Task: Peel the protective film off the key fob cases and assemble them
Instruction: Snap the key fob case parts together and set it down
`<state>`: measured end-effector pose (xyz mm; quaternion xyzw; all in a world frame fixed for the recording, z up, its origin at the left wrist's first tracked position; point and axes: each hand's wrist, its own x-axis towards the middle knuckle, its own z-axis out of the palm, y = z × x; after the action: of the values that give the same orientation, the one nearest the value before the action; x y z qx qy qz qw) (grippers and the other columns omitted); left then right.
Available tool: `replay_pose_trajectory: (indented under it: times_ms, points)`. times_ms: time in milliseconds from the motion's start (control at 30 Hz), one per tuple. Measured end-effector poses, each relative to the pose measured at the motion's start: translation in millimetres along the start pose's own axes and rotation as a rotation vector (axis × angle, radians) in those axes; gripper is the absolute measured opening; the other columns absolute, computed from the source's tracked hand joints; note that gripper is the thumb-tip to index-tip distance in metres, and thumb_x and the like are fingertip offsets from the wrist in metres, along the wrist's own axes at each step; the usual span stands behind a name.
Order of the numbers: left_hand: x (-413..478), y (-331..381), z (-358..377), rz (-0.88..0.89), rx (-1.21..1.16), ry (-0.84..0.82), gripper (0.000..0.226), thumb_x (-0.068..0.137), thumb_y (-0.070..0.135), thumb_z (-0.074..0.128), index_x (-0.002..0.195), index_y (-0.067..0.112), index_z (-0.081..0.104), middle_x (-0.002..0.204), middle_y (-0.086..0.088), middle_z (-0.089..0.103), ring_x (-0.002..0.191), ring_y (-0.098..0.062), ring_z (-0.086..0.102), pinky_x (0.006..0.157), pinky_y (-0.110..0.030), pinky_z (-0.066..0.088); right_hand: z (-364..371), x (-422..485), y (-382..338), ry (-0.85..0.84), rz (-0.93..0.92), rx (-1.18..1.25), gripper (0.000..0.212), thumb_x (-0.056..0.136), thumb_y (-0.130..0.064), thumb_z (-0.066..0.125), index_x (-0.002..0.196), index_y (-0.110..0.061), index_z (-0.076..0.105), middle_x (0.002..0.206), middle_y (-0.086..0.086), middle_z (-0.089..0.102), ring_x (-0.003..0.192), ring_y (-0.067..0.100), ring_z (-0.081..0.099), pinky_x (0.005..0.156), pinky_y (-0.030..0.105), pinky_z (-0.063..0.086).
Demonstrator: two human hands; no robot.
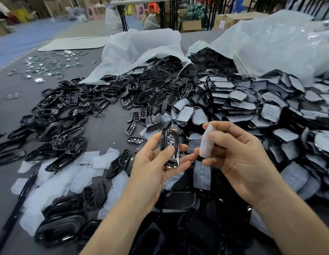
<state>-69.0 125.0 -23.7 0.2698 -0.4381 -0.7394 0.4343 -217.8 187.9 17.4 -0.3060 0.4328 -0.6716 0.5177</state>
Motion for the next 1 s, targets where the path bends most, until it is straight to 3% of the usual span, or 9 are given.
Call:
replay_pose_trajectory:
  times_ms: [133,267,367,433,567,667,767,867,1000]
  points:
    - [-1,-3,2,0.11,0.176,0.022,0.023,0.096,0.0,0.047,0.104,0.016,0.062,0.087,-0.011,0.074,0.077,-0.025,0.074,0.065,-0.025,0.058,-2,0,0,-0.026,-0.068,-0.101,0.009,0.068,-0.017,0.068,0.075,-0.017,0.073,0.069,0.007,0.066,0.065,0.029,0.071,0.046,0.022,0.051]
    - [-3,-4,4,0.221,0.434,0.058,0.029,0.098,-0.003,0.046,0.109,0.02,0.061,0.085,-0.002,0.074,0.076,-0.013,0.071,0.064,-0.024,0.056,4,-4,6,-0.131,-0.098,-0.187,0.012,0.065,-0.02,0.072,0.076,-0.016,0.074,0.076,0.018,0.067,0.069,0.035,0.068,0.052,0.027,0.053]
    - [-4,-6,6,0.302,0.583,0.04,0.023,0.096,0.011,0.056,0.114,0.024,0.062,0.092,-0.009,0.07,0.088,-0.034,0.064,0.079,-0.051,0.054,7,-4,11,-0.156,-0.135,-0.265,0.008,0.066,-0.014,0.073,0.073,-0.016,0.072,0.068,0.004,0.068,0.062,0.016,0.064,0.055,0.024,0.054]
    - [-7,-7,9,0.304,0.594,0.038,0.024,0.093,0.026,0.058,0.117,0.027,0.061,0.094,-0.012,0.069,0.092,-0.038,0.062,0.083,-0.058,0.05,8,-4,13,-0.115,-0.214,-0.378,0.011,0.072,-0.005,0.074,0.073,-0.014,0.07,0.068,0.003,0.068,0.062,0.012,0.062,0.058,0.023,0.053]
    - [-10,-11,15,0.337,0.624,0.02,0.028,0.091,0.043,0.053,0.118,0.039,0.057,0.089,-0.009,0.07,0.084,-0.036,0.067,0.072,-0.055,0.056,11,-4,21,0.028,-0.367,-0.456,0.015,0.078,-0.003,0.074,0.073,-0.015,0.066,0.068,0.004,0.066,0.061,0.008,0.063,0.054,0.02,0.053]
    - [-10,-12,15,0.359,0.625,0.022,0.026,0.091,0.044,0.052,0.116,0.042,0.056,0.086,-0.002,0.072,0.081,-0.024,0.071,0.073,-0.041,0.06,9,-4,28,0.118,-0.469,-0.636,0.021,0.079,-0.006,0.076,0.076,-0.024,0.065,0.077,-0.001,0.066,0.072,0.012,0.065,0.064,0.022,0.052]
    - [-10,-13,15,0.359,0.652,0.024,0.027,0.092,0.045,0.052,0.118,0.039,0.056,0.083,-0.006,0.071,0.078,-0.031,0.069,0.069,-0.05,0.057,9,-6,31,0.166,-0.562,-0.727,0.023,0.079,-0.005,0.076,0.078,-0.025,0.065,0.079,-0.006,0.066,0.075,0.014,0.066,0.066,0.019,0.05]
    - [-10,-14,16,0.377,0.661,0.027,0.026,0.093,0.036,0.053,0.118,0.035,0.056,0.083,-0.01,0.069,0.078,-0.036,0.066,0.068,-0.053,0.056,10,-8,32,0.215,-0.629,-0.769,0.019,0.077,-0.011,0.076,0.078,-0.027,0.065,0.081,-0.013,0.065,0.075,0.011,0.063,0.067,0.023,0.051]
    - [-11,-14,16,0.374,0.61,-0.032,0.029,0.095,0.019,0.051,0.121,0.029,0.056,0.095,0.002,0.072,0.087,-0.014,0.072,0.069,-0.036,0.061,9,-8,29,0.251,-0.679,-0.824,0.016,0.075,-0.017,0.075,0.078,-0.031,0.066,0.079,-0.021,0.058,0.079,0.001,0.052,0.071,0.008,0.04]
